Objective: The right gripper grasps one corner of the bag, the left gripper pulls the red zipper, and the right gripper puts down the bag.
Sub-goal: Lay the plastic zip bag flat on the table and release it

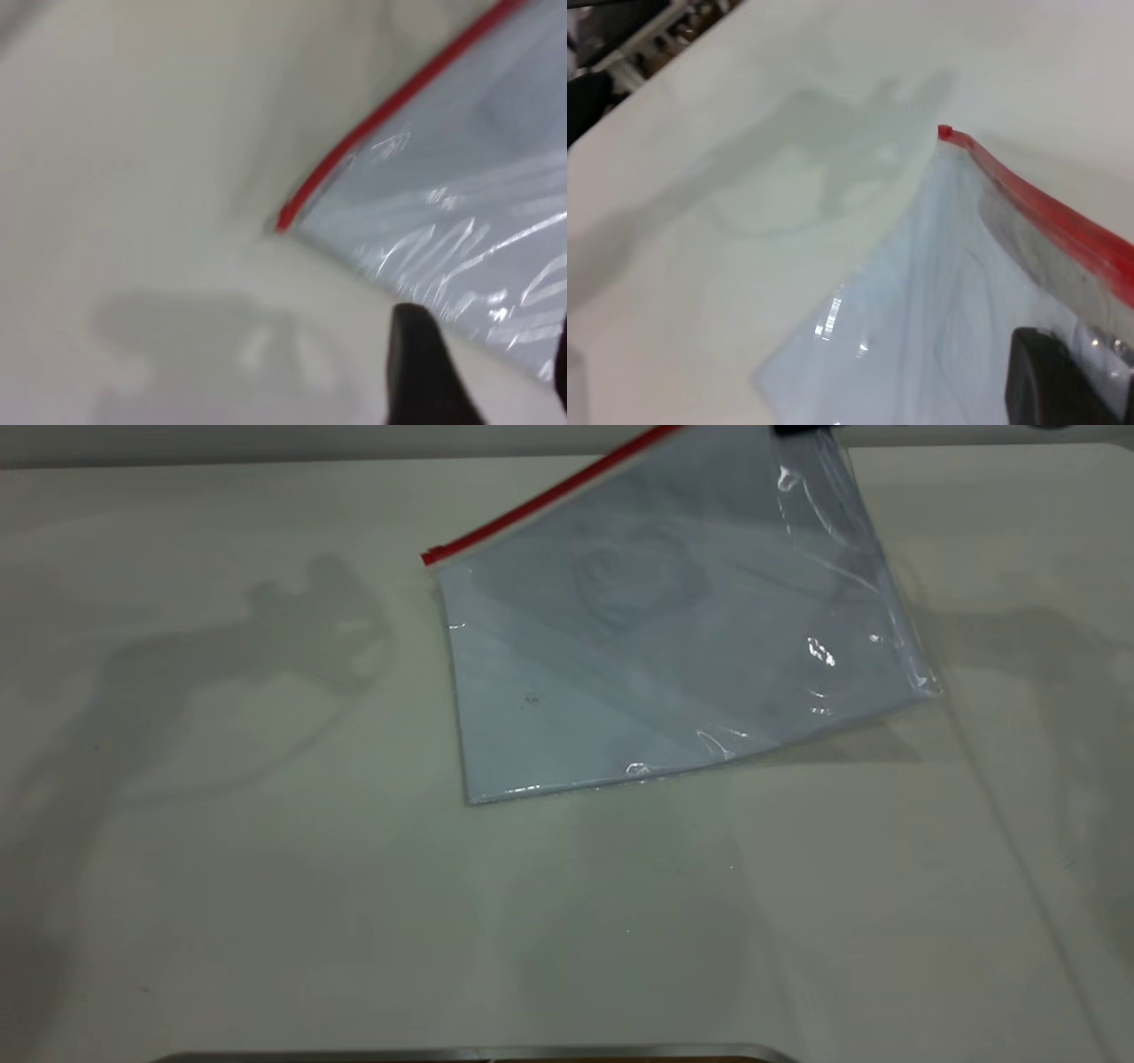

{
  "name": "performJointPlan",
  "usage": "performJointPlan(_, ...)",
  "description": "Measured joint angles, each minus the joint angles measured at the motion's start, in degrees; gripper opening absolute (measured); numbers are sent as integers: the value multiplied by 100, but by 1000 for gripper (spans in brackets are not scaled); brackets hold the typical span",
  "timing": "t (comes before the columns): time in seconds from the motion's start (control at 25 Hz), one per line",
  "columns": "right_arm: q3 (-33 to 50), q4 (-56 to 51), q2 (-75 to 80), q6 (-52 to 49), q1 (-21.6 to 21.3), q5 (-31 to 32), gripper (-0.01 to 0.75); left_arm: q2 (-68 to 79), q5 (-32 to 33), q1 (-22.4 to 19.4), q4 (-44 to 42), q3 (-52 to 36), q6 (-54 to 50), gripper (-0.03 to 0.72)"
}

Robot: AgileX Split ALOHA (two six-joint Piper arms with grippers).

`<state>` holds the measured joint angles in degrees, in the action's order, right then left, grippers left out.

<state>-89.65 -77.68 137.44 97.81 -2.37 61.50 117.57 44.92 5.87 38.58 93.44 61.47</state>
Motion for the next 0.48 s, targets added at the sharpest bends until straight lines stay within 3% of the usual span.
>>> performJointPlan(0.12, 0, -19, 194, -172, 5, -398, 124, -413, 211, 0, 461, 0, -13, 506)
performJointPlan(0.28, -18, -121, 603, -286, 5, -1391, 224, -775, 739, 0, 1183, 0, 58, 511)
performJointPlan(0.48, -18, 616, 869, -838, 9, -3527, 376, -930, 1382, 0, 1577, 0, 141, 511)
